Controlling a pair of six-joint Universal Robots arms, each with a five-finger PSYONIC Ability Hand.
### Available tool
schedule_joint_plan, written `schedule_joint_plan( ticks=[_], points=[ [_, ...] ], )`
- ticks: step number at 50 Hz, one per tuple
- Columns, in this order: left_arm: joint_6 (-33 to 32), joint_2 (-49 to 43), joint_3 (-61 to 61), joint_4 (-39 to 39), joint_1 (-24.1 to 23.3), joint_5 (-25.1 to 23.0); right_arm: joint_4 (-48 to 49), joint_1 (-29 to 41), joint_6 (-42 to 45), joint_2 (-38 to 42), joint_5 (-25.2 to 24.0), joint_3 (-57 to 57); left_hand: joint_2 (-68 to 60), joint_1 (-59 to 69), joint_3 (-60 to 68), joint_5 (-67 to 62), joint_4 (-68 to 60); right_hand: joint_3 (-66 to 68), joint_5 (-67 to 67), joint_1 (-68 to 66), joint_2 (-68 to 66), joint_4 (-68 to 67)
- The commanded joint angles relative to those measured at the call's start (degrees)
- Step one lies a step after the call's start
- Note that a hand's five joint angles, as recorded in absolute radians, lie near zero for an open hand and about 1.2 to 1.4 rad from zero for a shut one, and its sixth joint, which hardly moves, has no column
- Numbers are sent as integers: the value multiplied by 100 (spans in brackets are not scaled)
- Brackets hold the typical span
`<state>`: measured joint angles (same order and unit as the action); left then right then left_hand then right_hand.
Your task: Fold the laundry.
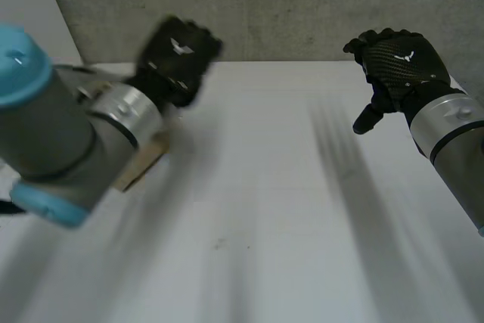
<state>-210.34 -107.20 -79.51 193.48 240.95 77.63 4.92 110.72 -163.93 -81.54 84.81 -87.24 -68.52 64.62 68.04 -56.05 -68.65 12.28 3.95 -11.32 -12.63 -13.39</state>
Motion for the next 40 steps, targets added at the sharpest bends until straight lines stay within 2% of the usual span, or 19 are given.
schedule_joint_plan(
  ticks=[1,6,7,8,10,11,21,35,39,40],
  points=[
    [494,-2,-310,189,-357,42,-8,-6,19,-11,1,-4,258,132,-210,11,271,-228,-395,132,263,339],
    [-67,-345,-240,673,408,209,-17,3,28,-20,1,-12,1587,-1197,-1539,1340,1600,-228,-395,132,263,339],
    [-295,-415,-240,699,653,209,-9,3,28,-11,1,-4,2874,-2484,-2826,2626,2887,-228,-395,132,263,339],
    [-375,-442,-266,691,768,200,-9,3,28,-11,1,-4,3370,-2980,-3322,3122,3382,-228,-395,132,263,339],
    [-525,-495,-424,656,1015,174,0,-6,28,-11,-8,5,5483,-5093,-5435,5236,5496,-228,-395,132,263,339],
    [-526,-504,-442,656,1015,174,0,-6,28,-11,-17,14,5627,-5237,-5579,5380,5640,-228,-395,132,263,339],
    [-648,-1128,-416,594,1182,130,0,38,28,59,-131,-65,5595,-5205,-5547,5348,5608,-228,-395,132,263,339],
    [-1633,-2288,313,-21,1464,121,0,64,28,103,-131,-91,5528,-5138,-5480,5281,5541,-228,-395,132,263,339],
    [-1668,-2499,551,-179,1473,121,9,64,28,138,-131,-91,4941,-4551,-4893,4694,4954,-228,-395,132,263,339],
    [-1677,-2577,629,-231,1473,121,9,64,28,173,-131,-91,4423,-4033,-4375,4175,4436,-228,-395,132,263,339]
  ],
)
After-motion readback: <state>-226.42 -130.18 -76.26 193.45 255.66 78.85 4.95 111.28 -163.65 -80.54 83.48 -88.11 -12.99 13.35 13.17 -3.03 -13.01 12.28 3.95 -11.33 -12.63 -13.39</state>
